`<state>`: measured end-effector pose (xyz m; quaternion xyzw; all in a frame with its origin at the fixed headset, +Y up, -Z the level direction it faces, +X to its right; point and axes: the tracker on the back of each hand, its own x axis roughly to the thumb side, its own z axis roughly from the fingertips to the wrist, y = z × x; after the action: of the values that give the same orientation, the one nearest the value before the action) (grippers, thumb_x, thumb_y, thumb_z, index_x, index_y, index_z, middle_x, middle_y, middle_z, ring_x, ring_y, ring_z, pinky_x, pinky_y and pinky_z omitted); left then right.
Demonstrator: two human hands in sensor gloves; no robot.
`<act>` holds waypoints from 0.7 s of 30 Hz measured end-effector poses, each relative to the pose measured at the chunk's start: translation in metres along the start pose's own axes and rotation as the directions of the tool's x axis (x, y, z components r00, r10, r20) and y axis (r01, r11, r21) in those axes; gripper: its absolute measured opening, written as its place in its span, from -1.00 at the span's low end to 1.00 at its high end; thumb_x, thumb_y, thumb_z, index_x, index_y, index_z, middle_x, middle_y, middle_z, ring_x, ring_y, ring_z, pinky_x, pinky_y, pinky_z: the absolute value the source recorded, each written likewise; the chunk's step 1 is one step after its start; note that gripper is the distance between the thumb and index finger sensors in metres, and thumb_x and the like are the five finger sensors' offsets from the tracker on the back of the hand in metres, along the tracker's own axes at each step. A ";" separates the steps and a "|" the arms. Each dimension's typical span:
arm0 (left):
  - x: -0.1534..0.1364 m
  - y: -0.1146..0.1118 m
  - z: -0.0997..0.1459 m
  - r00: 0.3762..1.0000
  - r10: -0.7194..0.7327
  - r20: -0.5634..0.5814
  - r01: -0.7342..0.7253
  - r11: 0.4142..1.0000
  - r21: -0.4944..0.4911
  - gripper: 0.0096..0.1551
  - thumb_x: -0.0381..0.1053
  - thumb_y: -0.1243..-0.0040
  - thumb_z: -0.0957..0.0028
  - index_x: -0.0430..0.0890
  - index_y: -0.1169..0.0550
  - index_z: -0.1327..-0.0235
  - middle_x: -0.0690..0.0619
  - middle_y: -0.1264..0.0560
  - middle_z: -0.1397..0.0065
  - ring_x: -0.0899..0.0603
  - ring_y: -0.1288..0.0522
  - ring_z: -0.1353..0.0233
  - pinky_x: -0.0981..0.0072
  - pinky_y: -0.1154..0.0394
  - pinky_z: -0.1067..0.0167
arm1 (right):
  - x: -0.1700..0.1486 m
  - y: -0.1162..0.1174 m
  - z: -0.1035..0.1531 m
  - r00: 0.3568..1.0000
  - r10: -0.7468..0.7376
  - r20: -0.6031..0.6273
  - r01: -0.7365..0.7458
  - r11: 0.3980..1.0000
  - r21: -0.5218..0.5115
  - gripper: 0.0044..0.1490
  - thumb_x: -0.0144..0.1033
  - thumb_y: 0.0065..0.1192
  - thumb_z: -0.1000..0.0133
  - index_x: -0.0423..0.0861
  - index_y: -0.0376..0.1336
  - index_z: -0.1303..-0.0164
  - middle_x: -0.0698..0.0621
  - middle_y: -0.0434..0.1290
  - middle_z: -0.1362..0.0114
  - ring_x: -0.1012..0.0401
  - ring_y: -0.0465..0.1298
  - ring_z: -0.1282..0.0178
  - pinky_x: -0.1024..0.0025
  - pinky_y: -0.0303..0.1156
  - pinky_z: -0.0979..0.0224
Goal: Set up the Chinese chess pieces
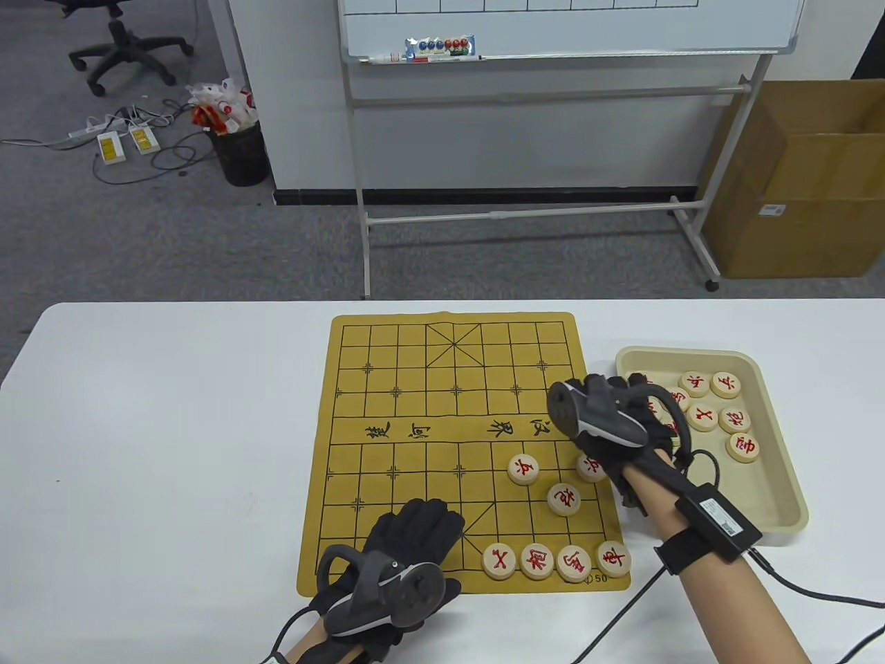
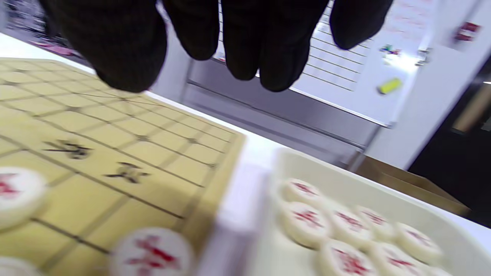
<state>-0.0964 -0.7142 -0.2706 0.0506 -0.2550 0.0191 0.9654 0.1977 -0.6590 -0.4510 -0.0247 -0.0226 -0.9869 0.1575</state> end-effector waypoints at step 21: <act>-0.001 -0.001 -0.001 1.000 -0.005 -0.005 0.005 1.000 -0.026 0.01 0.37 0.01 0.20 0.06 -0.09 -0.56 -0.05 -0.12 -0.69 -0.23 -0.20 -0.68 -0.24 -0.28 -0.52 | -0.129 0.087 -0.012 0.944 -0.105 -0.314 0.149 0.981 0.120 -0.11 -0.10 0.38 -0.02 0.08 0.13 -0.59 -0.01 0.29 -0.68 0.00 0.41 -0.63 -0.20 0.18 -0.67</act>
<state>-0.0969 -0.7150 -0.2727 0.0386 -0.2527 0.0137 0.9667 0.3467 -0.7022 -0.4668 0.1411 -0.0697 -0.9828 0.0962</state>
